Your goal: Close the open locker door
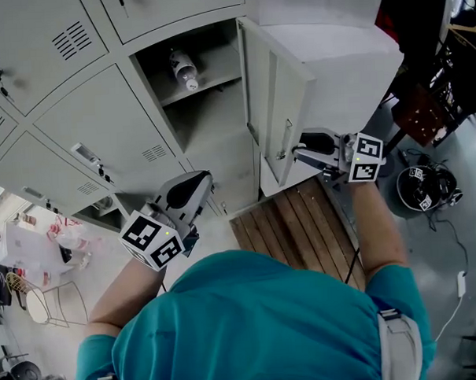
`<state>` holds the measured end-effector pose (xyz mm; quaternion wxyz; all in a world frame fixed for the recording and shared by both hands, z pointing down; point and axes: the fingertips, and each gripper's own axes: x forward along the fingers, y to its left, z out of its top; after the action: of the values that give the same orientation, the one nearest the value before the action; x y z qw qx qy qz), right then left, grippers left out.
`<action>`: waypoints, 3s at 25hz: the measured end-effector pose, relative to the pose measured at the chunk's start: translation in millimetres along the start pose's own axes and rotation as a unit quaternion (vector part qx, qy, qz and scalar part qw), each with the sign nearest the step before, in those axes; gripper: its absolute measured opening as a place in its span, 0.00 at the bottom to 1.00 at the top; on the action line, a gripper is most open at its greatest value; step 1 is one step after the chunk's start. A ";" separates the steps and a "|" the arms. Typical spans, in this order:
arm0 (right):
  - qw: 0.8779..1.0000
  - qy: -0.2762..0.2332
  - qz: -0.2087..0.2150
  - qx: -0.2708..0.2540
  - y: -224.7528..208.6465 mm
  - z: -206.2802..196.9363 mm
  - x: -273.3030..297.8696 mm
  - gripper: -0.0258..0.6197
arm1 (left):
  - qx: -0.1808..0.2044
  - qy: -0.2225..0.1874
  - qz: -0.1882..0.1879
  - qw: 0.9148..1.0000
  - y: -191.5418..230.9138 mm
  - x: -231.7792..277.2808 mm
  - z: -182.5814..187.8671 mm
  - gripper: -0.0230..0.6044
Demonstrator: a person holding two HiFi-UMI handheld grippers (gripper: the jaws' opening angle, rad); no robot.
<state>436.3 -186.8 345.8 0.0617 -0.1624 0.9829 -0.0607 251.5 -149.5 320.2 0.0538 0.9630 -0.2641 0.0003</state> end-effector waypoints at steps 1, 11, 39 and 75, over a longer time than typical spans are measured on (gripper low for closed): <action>1.000 0.002 0.005 -0.002 2.4 -0.7 4.3 0.27 | -0.002 -0.001 0.001 1.000 1.0 -1.5 0.1 0.04; 0.998 0.024 0.042 -0.026 23.3 -8.1 56.5 0.27 | 0.000 -0.006 0.015 1.000 12.3 -22.7 2.4 0.04; 0.998 0.021 0.045 -0.024 16.6 -14.7 185.6 0.19 | -0.020 -0.033 0.039 0.998 85.0 -107.4 11.0 0.04; 0.993 0.004 -0.101 -0.054 -57.7 -18.0 284.7 0.09 | -0.026 -0.039 0.099 0.994 139.7 -175.7 9.6 0.04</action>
<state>184.2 -332.3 342.6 0.0423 -0.2639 0.9635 -0.0140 28.9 -180.5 320.1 0.0686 0.9297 -0.3599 -0.0391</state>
